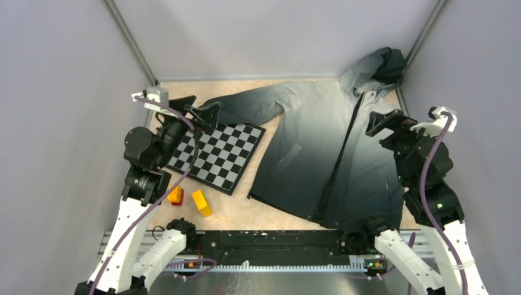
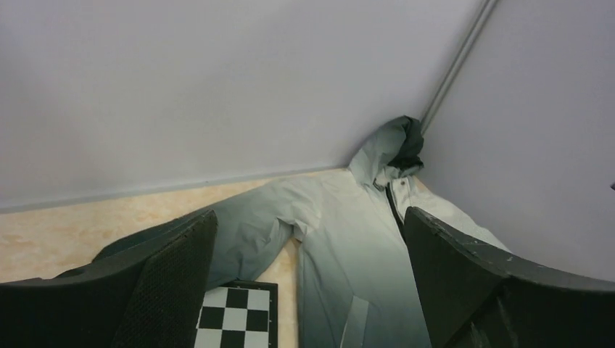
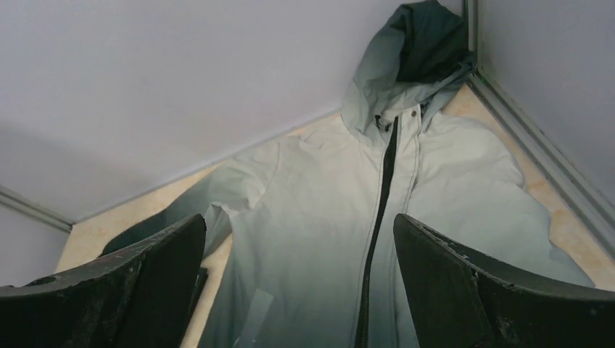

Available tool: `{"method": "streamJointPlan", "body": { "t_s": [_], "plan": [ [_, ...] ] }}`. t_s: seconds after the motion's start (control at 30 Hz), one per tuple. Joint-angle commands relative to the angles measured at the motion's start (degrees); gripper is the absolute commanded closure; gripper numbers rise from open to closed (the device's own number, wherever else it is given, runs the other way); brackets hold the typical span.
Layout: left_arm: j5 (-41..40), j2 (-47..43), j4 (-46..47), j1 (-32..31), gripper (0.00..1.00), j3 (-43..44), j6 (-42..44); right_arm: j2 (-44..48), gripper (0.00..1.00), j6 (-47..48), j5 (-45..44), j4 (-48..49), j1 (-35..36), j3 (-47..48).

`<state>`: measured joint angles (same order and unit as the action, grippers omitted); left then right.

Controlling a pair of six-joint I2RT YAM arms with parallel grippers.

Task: Zip up the jacket

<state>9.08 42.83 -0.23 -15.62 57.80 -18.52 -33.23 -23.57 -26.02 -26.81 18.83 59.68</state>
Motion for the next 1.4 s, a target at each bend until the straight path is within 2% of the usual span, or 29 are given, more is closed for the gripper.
{"method": "streamJointPlan", "body": {
  "t_s": [0.0, 0.17, 0.27, 0.33, 0.47, 0.63, 0.83, 1.03, 1.2, 1.27, 1.33, 1.37],
  "plan": [
    [8.52, 4.12, 0.78, 0.24, 0.00, -0.03, -0.87, -3.47, 0.01, -2.11, -1.46, -2.10, -0.31, -1.19],
    [17.41, 9.33, 1.60, 0.26, 0.00, -0.40, -1.99, -8.66, 0.01, -7.55, -3.90, -7.81, -0.29, -1.07],
    [22.43, 12.15, 3.28, 0.19, 0.00, -1.99, -4.59, -11.68, 0.01, -11.62, -1.56, -11.19, -0.33, -1.41],
    [24.92, 13.80, 4.32, 0.08, 0.00, -3.35, -6.18, -13.32, 0.01, -13.29, 1.74, -12.16, -0.37, -1.94],
    [27.62, 16.53, 6.56, -1.09, 0.00, -7.08, -9.56, -13.25, 0.01, -12.09, 15.02, -7.81, -0.33, -7.33],
    [29.25, 19.88, 8.31, -4.65, 0.00, -10.95, -12.66, -11.17, 0.01, -11.47, 27.28, -3.29, -0.34, -14.17],
    [28.29, 23.85, 13.49, -11.30, 0.00, -15.60, -15.73, -16.90, 0.01, -11.59, 29.42, -7.32, -0.36, -16.05],
    [24.69, 29.93, 17.81, -20.52, 0.10, -16.24, -17.93, -21.68, 0.02, -11.24, 32.69, -12.18, -0.32, -16.30],
    [21.42, 37.53, 21.60, -29.55, 0.16, -14.16, -19.15, -19.11, 0.23, -13.74, 37.32, -10.78, -0.32, -22.16],
    [22.29, 41.94, 22.00, -32.66, 0.20, -12.08, -19.32, -17.84, 0.27, -14.50, 35.38, -11.75, -0.31, -24.42],
    [22.55, 46.63, 21.96, -35.39, 0.28, -9.70, -19.50, -16.95, 0.30, -15.29, 32.77, -13.67, -0.31, -25.63],
    [22.43, 48.95, 21.84, -36.56, 0.32, -8.39, -19.46, -16.53, 0.35, -16.01, 31.43, -14.57, -0.29, -26.10]
  ]
}}
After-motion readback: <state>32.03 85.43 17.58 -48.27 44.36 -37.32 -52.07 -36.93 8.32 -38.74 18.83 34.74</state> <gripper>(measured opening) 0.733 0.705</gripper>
